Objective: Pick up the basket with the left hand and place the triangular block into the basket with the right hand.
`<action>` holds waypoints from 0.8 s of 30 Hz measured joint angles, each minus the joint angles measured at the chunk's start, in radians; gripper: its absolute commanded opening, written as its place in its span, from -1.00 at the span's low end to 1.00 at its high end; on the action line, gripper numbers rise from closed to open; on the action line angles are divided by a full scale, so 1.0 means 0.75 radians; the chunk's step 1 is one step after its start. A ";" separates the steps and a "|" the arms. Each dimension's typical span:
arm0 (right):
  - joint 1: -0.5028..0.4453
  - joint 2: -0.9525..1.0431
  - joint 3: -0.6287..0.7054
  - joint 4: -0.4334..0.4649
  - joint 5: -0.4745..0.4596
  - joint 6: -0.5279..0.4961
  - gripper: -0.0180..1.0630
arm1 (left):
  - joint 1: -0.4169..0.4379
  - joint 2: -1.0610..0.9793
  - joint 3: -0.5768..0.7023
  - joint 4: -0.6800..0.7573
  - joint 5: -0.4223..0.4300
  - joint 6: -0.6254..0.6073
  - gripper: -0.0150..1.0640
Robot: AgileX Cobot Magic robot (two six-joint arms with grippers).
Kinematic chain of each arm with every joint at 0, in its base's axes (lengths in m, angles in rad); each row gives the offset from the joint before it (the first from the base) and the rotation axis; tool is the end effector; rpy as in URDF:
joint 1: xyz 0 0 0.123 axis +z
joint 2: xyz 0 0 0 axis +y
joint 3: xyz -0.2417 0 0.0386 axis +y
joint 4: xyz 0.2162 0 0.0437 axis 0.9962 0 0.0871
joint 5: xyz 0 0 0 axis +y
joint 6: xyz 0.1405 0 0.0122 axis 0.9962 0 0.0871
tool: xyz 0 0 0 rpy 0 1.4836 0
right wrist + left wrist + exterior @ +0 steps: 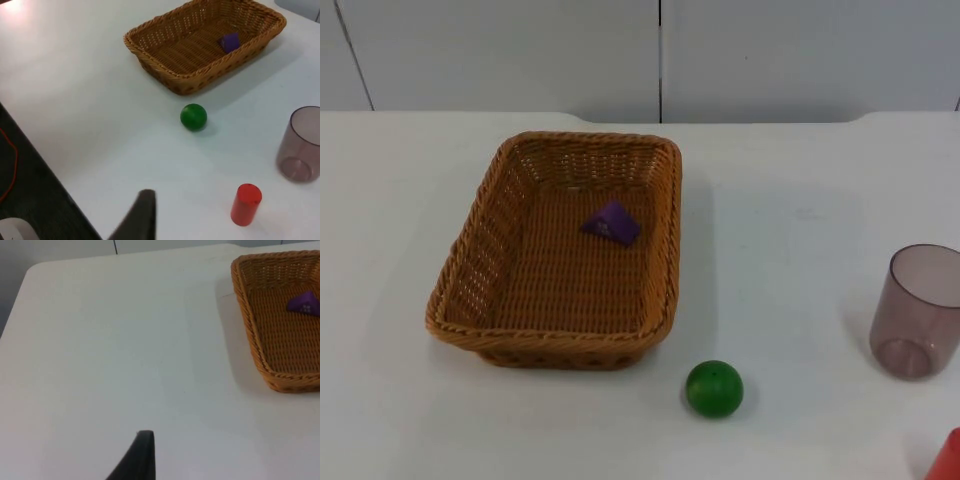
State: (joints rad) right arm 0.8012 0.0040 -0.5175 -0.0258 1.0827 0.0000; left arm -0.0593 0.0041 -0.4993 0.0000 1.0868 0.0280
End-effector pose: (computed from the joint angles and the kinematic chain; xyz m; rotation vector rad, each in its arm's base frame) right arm 0.0372 0.0338 0.2414 -0.8115 1.9207 0.4634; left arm 0.0513 -0.0030 0.2356 0.0906 2.0733 -0.0192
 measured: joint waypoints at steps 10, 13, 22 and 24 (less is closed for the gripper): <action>0.000 0.000 0.000 0.000 0.000 0.000 0.98 | 0.000 0.000 0.000 0.000 0.000 -0.002 0.97; 0.000 0.000 0.000 0.000 0.000 0.000 0.98 | 0.000 0.000 0.000 0.000 0.000 -0.002 0.97; -0.290 0.000 0.000 0.005 0.000 0.000 0.98 | 0.000 0.000 0.000 0.000 0.000 -0.002 0.97; -0.436 0.000 0.000 0.005 0.000 0.000 0.98 | 0.000 0.000 0.000 0.000 0.000 -0.002 0.97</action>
State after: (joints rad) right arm 0.4740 0.0040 -0.5175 -0.0218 1.0827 0.0000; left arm -0.0593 0.0041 -0.4993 0.0000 1.0868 0.0263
